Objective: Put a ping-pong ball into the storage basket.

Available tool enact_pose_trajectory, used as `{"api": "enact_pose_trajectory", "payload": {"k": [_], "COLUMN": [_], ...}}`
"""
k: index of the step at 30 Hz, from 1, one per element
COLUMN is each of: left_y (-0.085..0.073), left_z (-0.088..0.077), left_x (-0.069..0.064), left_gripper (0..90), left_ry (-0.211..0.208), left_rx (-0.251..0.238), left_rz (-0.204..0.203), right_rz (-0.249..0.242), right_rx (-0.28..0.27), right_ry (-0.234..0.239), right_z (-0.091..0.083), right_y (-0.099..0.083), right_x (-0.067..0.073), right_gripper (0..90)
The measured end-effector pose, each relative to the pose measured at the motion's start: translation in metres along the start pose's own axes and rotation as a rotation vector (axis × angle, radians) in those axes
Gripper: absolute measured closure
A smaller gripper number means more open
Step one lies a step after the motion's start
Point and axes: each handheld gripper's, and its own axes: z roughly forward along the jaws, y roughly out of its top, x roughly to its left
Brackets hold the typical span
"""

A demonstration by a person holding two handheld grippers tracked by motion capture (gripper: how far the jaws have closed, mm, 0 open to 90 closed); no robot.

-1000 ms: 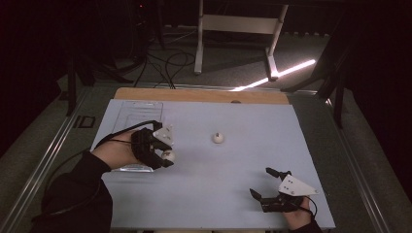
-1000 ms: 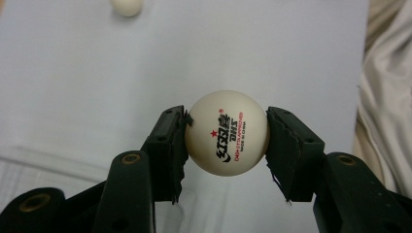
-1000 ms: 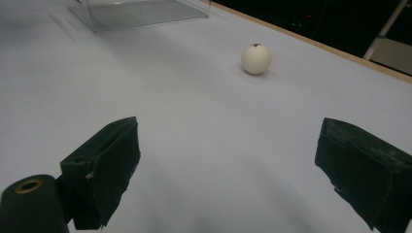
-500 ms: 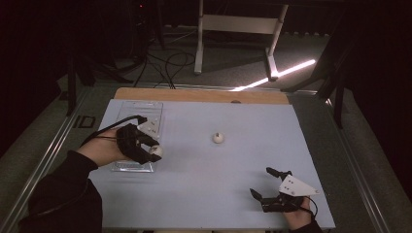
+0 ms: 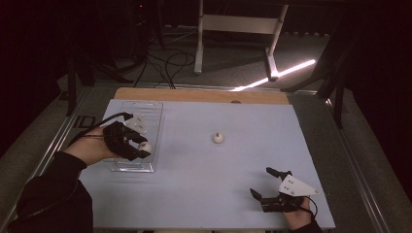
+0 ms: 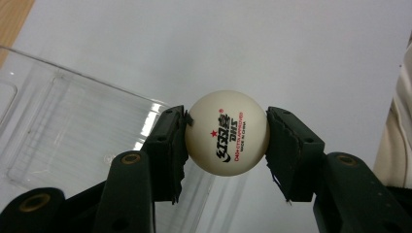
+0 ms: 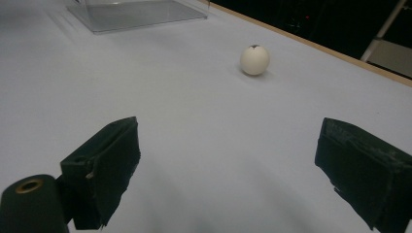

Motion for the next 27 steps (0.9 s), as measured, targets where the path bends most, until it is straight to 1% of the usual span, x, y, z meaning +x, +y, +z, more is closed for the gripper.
{"api": "enact_pose_trajectory", "payload": {"k": [4,5,9,13,15,16,22,23,24,26,27], "left_y": [-0.003,-0.003,-0.006,-0.009,-0.01,-0.01,-0.013,-0.014,-0.015,-0.016,-0.017], "left_z": [0.004,0.005,0.011,0.018,0.02,0.021,0.029,0.03,0.032,0.035,0.036], "left_x": [0.003,0.004,0.007,0.01,0.011,0.011,0.015,0.016,0.016,0.017,0.018], "left_gripper": [52.0,52.1,52.0,52.0,52.0,52.0,52.0,52.0,52.0,52.0,52.0], "left_ry": [-0.005,0.002,-0.007,0.004,0.002,0.01,0.013,0.009,0.014,0.009,0.018], "left_rx": [0.006,0.004,0.004,0.008,0.007,0.009,0.014,0.02,0.029,0.036,0.038], "left_rz": [-0.01,-0.013,-0.031,-0.04,-0.046,-0.048,-0.066,-0.07,-0.07,-0.077,-0.08], "right_rz": [0.0,0.001,0.0,-0.003,-0.004,-0.004,-0.008,-0.002,-0.004,-0.005,-0.008], "right_rx": [0.0,0.0,0.0,-0.002,-0.002,-0.003,0.0,-0.001,-0.001,-0.003,-0.004], "right_ry": [-0.001,0.0,-0.002,0.0,-0.002,-0.002,0.001,0.002,0.0,-0.002,-0.001], "right_z": [0.0,0.0,0.0,0.0,-0.001,0.0,0.0,-0.001,-0.001,-0.001,-0.001], "right_y": [0.0,0.0,0.0,0.0,0.0,0.0,0.0,0.0,0.0,0.0,0.0], "right_x": [0.0,0.0,0.0,0.0,0.0,-0.001,0.0,0.0,0.0,-0.001,-0.001], "right_gripper": [8.9,8.9,8.9,8.9,8.9,8.9,8.9,8.9,8.9,8.9,8.9]}}
